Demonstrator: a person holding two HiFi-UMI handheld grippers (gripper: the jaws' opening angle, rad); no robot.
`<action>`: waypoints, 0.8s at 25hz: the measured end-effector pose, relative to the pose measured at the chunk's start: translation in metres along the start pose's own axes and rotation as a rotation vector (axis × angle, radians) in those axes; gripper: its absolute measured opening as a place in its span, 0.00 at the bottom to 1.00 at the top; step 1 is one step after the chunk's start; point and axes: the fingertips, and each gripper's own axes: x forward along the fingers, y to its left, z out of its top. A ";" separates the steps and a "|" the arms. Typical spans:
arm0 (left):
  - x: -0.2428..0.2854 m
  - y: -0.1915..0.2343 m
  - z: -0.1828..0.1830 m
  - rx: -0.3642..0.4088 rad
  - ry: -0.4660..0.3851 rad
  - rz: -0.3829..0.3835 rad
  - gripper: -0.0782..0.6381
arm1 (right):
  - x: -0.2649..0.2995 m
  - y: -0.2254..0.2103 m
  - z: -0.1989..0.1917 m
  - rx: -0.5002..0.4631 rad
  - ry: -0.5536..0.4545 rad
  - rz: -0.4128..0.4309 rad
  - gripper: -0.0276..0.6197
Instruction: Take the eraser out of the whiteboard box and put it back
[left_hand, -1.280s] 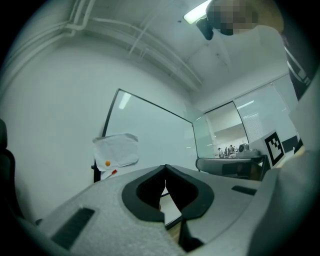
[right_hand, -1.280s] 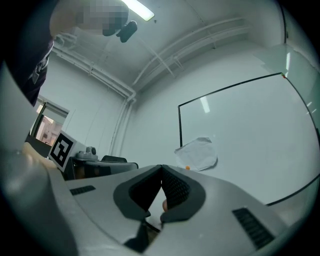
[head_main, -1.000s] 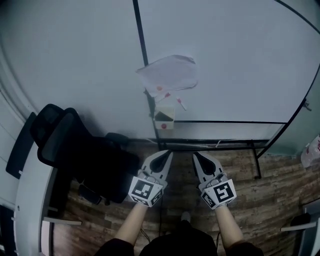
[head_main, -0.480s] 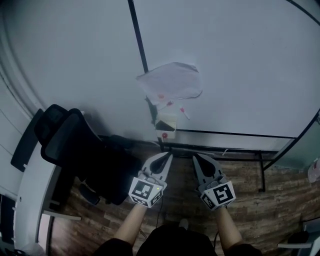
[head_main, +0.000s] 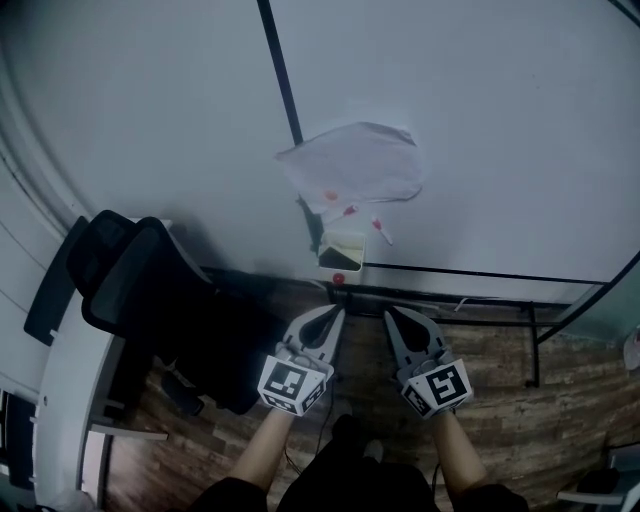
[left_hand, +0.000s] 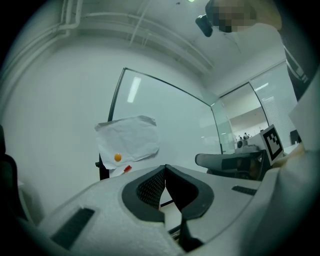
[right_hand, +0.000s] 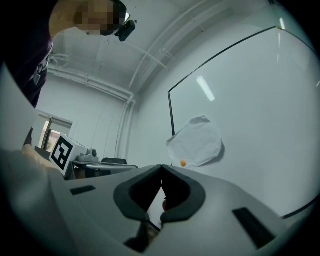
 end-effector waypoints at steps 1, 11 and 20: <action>0.004 0.007 -0.003 -0.004 0.000 -0.001 0.12 | 0.007 -0.002 -0.003 -0.005 0.006 0.001 0.05; 0.060 0.092 -0.016 -0.044 -0.025 -0.031 0.12 | 0.096 -0.031 -0.022 -0.055 0.056 -0.008 0.05; 0.084 0.147 -0.029 -0.081 -0.037 -0.039 0.12 | 0.157 -0.040 -0.042 -0.125 0.121 0.014 0.05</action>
